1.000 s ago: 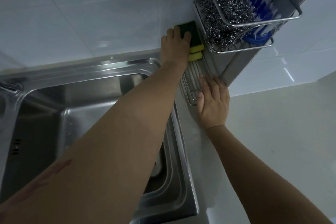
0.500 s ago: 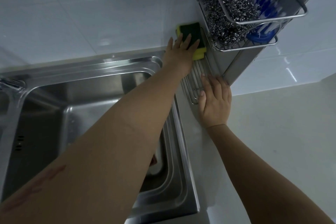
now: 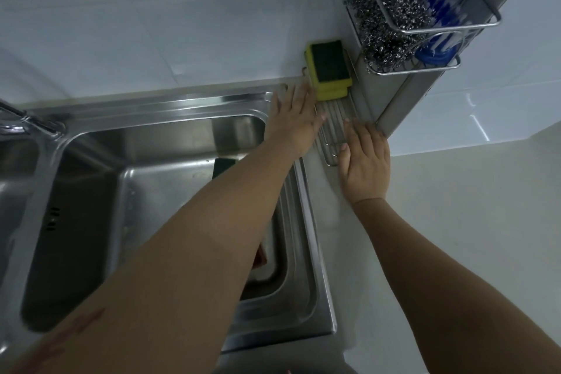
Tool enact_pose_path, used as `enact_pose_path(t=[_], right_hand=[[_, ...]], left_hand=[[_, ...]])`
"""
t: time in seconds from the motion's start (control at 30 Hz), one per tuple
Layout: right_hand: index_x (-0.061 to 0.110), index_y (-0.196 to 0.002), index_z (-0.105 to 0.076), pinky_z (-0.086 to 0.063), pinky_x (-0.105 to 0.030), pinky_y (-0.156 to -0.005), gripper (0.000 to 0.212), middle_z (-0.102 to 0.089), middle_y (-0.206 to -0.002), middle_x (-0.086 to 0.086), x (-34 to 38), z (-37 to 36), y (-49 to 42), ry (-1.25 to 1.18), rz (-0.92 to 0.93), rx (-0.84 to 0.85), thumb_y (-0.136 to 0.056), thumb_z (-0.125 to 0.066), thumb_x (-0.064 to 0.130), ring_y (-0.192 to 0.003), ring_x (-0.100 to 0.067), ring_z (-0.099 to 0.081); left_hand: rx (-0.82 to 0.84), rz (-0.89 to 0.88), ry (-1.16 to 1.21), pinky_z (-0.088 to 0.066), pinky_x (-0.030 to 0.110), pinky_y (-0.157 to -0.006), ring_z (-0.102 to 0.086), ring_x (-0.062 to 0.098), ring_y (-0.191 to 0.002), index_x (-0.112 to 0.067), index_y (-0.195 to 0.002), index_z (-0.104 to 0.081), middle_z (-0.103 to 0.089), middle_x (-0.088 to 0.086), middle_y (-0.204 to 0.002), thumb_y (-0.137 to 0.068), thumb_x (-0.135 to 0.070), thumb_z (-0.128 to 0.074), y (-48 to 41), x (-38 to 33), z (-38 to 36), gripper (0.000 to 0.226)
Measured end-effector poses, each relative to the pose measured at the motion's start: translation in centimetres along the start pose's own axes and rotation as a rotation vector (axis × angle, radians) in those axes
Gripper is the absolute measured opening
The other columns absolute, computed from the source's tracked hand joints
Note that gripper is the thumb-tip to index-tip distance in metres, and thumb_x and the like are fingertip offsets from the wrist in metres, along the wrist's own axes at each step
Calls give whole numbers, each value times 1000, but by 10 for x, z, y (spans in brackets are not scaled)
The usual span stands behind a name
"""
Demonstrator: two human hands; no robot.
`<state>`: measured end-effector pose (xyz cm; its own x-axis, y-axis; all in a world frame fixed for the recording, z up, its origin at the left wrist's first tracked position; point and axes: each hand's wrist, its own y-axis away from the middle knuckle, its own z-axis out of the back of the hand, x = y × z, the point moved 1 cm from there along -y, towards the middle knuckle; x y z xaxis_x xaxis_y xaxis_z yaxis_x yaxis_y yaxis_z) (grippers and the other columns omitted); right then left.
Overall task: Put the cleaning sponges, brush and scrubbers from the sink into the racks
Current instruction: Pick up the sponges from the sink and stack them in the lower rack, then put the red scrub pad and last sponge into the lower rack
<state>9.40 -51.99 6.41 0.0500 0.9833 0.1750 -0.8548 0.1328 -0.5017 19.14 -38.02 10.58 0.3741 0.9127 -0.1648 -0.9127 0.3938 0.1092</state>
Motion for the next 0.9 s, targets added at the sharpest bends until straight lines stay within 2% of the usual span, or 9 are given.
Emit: enact_pose_path(t=[0.1, 0.2, 0.37, 0.47, 0.6, 0.8, 0.9], right_hand=[[12, -146, -44, -22, -38, -122, 52, -50, -147, -8, 4, 10, 0, -3, -32, 145, -101, -23, 31, -140, -26, -41], [13, -154, -26, -10, -36, -125, 56, -31, -159, -5, 11, 20, 5, -18, -77, 287, -104, -16, 37, -150, -21, -22], [13, -157, -13, -2, -35, -125, 58, -12, -165, -4, 38, 31, 32, -39, -29, 401, -105, -13, 40, -153, -17, -5], [12, -156, -17, -5, -36, -126, 55, -17, -164, -7, 64, 33, 52, -59, 50, 394, -106, -21, 33, -153, -21, -8], [10, -154, -26, -14, -39, -125, 54, -27, -161, -9, 107, 29, 82, -53, 174, 443, -104, -32, 29, -150, -23, -22], [11, -153, -27, -18, -36, -123, 56, -31, -159, -9, 155, 1, 123, -89, 246, 786, -101, -38, 31, -147, -25, -28], [14, -155, -18, -23, -40, -121, 65, -23, -161, -8, 174, -22, 133, -65, 210, 950, -99, -43, 36, -147, -28, -26]], left_hand=[[28, 16, 13, 6, 49, -123, 15, 22, -151, -19, -156, 8, 13, 4, -164, -102, -52, -8, 40, 10, -9, 65], [44, 62, 25, 3, 51, -123, 13, 23, -151, -19, -155, 8, 12, 5, -164, -102, -52, -8, 83, 27, -21, 65], [118, 157, 104, 3, 45, -124, 12, 22, -152, -16, -156, 6, 11, 5, -165, -104, -48, -14, 152, 66, -45, 65], [161, 213, 107, 2, 43, -124, 8, 23, -153, -14, -157, 4, 8, 7, -165, -105, -43, -18, 187, 90, -60, 64], [163, 272, 125, -6, 44, -124, -4, 27, -153, -11, -157, -5, -3, 11, -165, -104, -38, -28, 221, 120, -75, 63], [136, 281, 144, -18, 42, -122, -22, 31, -148, -9, -153, -22, -23, 17, -160, -102, -34, -39, 240, 158, -99, 60], [102, 267, 148, -22, 41, -121, -27, 30, -146, -7, -151, -26, -29, 16, -157, -100, -30, -46, 239, 171, -108, 59]])
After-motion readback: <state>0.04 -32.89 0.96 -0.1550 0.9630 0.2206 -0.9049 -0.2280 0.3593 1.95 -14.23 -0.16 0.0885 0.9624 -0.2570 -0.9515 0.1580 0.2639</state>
